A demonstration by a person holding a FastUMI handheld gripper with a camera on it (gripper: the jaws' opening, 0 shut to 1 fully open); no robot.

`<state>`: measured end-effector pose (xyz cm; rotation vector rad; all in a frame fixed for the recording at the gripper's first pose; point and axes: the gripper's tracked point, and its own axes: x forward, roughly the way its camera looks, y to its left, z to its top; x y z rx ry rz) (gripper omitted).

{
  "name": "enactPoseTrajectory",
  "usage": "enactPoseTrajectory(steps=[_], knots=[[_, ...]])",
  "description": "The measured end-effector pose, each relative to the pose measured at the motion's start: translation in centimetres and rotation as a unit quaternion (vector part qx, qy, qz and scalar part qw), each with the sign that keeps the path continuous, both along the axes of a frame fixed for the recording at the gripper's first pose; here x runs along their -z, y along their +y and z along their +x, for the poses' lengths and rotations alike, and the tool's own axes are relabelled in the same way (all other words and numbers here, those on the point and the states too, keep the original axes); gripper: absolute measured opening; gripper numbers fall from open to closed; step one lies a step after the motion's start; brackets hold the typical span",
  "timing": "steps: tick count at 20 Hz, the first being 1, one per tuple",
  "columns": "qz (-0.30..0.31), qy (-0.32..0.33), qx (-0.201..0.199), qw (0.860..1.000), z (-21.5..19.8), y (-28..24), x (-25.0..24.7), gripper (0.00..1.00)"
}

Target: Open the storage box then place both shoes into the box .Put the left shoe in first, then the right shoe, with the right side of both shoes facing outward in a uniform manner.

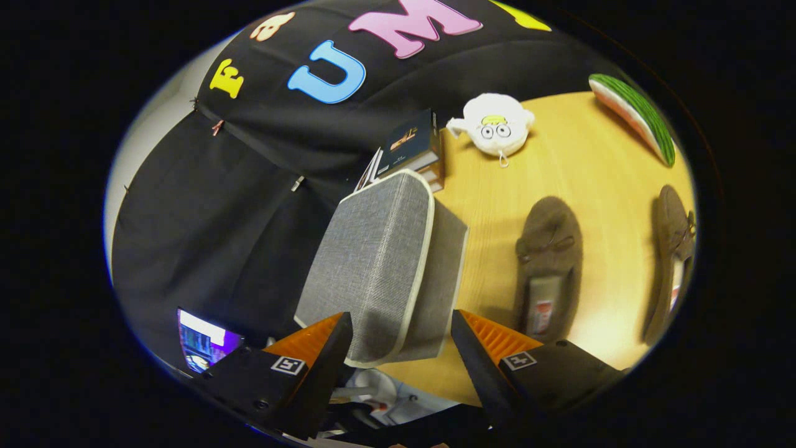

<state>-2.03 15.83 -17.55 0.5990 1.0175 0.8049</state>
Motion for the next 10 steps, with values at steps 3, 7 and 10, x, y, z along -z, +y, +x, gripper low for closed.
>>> enactPoseTrajectory(steps=[3,7,10], knots=[[0.047,0.053,-0.016,0.997,-1.3,2.3,0.9,0.98],[0.092,0.105,-0.014,0.99,-1.8,3.6,1.5,0.98],[0.13,0.141,-0.002,0.981,-1.1,4.7,1.5,0.97]])
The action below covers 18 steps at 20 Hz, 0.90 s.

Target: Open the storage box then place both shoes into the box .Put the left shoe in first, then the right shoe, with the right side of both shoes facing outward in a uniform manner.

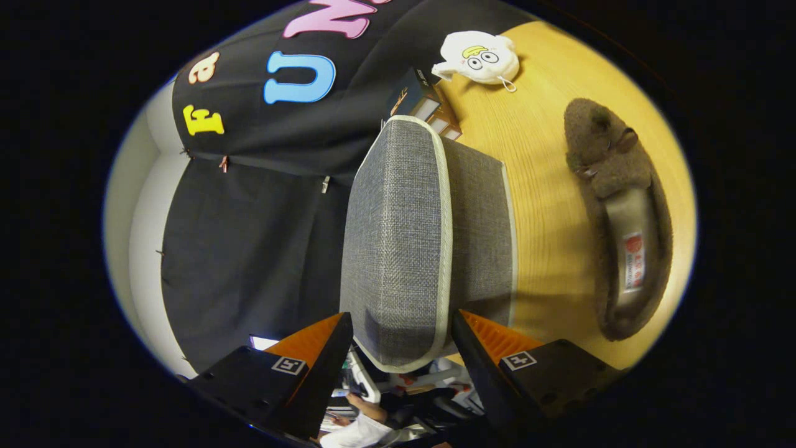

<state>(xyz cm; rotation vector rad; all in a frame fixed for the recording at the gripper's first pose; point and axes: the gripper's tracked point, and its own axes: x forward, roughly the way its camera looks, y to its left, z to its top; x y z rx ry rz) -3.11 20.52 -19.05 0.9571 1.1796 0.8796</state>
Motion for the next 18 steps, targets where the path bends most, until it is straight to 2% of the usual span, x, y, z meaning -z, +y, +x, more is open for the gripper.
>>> enactPoseTrajectory(steps=[4,7,14,16,18], knots=[[0.021,0.043,0.003,0.999,0.1,0.4,0.1,0.94],[0.031,0.07,0.01,0.997,0.2,-0.3,-0.5,0.75],[0.067,0.099,0.014,0.993,-0.5,-1.1,-3.1,0.75],[0.067,0.104,0.012,0.992,-0.3,-0.6,-2.6,0.42],[0.066,0.112,0.008,0.991,-0.5,-0.1,-2.4,0.42]])
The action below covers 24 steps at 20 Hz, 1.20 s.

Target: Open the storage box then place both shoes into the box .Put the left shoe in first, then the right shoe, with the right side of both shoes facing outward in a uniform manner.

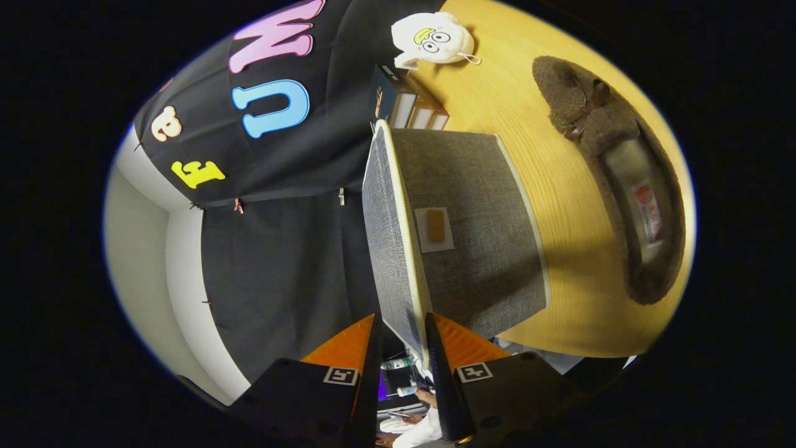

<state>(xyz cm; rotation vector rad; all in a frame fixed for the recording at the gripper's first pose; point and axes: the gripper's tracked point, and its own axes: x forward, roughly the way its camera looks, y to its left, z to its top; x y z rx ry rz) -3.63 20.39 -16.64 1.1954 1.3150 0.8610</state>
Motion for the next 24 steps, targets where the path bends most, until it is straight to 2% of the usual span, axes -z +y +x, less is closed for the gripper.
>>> enactPoseTrajectory(steps=[2,4,6,12,16,24], knots=[[-0.011,0.002,0.003,1.0,0.3,0.0,0.6,0.2],[-0.009,0.01,-0.007,1.0,-0.2,0.4,0.6,0.19],[-0.011,-0.003,0.005,1.0,0.5,0.1,0.6,0.06],[-0.003,-0.033,-0.011,0.999,-0.1,0.6,-1.6,0.05],[0.009,-0.091,-0.024,0.996,-0.5,1.3,-5.0,0.05],[0.005,-0.171,-0.055,0.984,-0.7,6.3,-10.7,0.05]])
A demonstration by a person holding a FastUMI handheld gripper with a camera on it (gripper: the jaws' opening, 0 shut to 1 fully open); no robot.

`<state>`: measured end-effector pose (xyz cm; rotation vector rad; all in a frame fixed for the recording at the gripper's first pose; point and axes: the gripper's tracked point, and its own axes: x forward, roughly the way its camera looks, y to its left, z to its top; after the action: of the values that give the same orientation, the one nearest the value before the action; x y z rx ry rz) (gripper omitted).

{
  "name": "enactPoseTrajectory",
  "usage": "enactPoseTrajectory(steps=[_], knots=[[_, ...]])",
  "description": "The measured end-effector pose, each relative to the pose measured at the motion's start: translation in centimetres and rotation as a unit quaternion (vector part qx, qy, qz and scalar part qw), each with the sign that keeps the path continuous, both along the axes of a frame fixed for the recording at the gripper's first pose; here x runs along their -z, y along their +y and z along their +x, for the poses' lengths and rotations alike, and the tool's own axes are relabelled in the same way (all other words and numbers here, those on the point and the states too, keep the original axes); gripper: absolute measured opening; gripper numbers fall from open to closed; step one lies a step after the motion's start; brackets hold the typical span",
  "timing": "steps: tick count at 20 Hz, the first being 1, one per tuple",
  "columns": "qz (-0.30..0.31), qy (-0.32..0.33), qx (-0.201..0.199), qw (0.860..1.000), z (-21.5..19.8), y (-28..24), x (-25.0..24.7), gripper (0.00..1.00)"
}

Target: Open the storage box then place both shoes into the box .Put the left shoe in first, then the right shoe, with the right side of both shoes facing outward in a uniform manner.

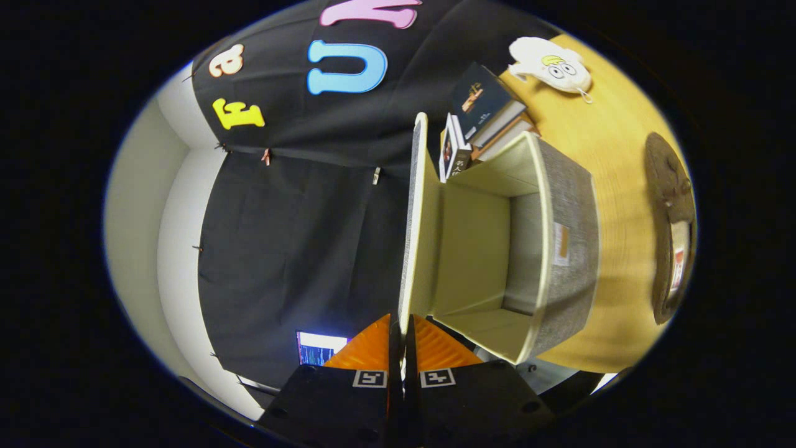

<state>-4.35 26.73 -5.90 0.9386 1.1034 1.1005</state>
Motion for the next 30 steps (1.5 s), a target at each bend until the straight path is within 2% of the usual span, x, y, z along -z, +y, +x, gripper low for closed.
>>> enactPoseTrajectory(steps=[7,16,23,28,30], knots=[[0.012,-0.022,-0.032,0.999,-0.8,7.3,-4.3,0.05],[-0.03,-0.04,-0.064,0.997,-3.5,18.1,-4.0,0.05],[-0.077,-0.03,-0.054,0.995,-4.0,24.7,-0.9,0.05],[-0.092,-0.039,-0.04,0.994,-3.8,26.0,0.0,0.05],[-0.092,-0.049,-0.03,0.994,-3.6,26.3,0.3,0.08]])
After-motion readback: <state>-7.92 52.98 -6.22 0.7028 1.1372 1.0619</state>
